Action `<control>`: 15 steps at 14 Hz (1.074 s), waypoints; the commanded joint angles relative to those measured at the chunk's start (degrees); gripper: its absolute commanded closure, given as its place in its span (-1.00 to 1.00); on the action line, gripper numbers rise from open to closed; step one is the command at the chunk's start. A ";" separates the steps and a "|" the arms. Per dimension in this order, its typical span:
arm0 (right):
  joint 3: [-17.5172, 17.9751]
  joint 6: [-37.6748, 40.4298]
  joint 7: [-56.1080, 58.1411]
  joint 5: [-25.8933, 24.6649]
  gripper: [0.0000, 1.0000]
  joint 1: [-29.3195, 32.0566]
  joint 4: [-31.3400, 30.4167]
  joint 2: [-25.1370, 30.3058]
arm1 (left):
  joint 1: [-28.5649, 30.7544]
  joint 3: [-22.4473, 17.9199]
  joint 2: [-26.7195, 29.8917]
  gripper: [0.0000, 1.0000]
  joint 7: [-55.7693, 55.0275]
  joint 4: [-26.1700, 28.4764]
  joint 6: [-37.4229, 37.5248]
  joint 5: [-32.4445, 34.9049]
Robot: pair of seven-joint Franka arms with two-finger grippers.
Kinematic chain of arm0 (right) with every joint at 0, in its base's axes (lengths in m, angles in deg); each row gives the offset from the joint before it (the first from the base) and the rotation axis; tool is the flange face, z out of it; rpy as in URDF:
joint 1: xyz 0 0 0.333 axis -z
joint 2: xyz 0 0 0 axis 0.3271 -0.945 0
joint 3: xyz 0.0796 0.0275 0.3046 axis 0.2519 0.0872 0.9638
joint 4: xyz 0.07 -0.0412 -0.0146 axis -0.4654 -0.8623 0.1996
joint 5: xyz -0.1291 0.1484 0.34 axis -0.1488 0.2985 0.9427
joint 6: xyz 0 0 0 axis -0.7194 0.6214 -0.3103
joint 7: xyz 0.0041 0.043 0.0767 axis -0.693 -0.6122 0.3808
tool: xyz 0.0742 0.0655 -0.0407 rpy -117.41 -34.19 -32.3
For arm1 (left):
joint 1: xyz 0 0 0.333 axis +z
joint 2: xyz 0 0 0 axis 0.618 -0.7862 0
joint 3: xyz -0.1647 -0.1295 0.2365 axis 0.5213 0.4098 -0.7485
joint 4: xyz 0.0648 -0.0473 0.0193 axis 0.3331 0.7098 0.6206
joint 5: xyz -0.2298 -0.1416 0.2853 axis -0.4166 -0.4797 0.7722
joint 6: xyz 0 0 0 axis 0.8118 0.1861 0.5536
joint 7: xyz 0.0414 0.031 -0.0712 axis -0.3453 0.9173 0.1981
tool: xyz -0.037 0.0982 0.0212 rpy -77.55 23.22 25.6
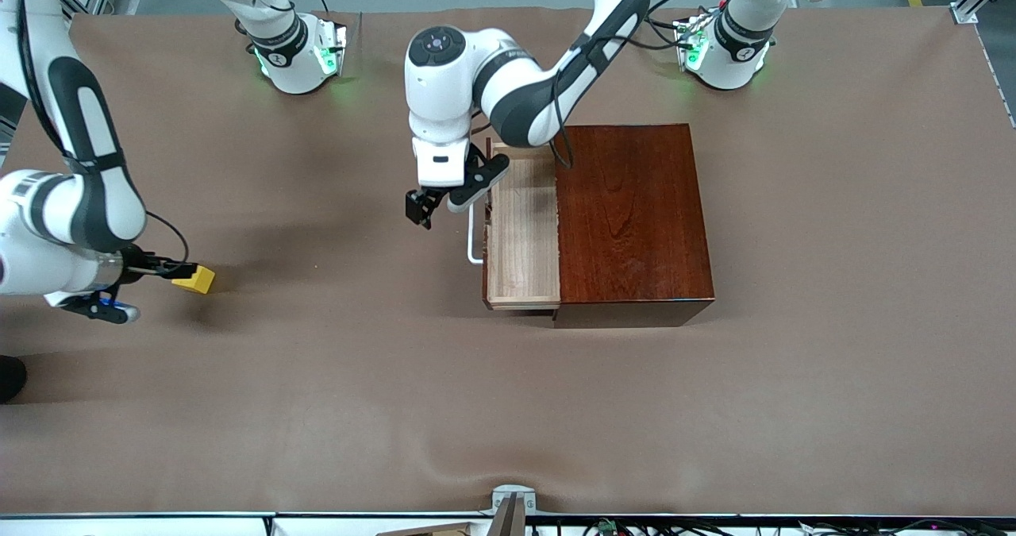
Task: Open drawer, take yellow block, close drawer
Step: 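Release the cube with the right gripper while the left gripper reaches the drawer, then push the drawer shut with the left gripper while the right gripper withdraws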
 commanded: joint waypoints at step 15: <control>0.59 34.48 -1.10 -0.81 -1.00 -10.57 30.80 7.92 | -0.32 -1.16 -5.14 -1.00 -14.04 -1.43 0.61 1.72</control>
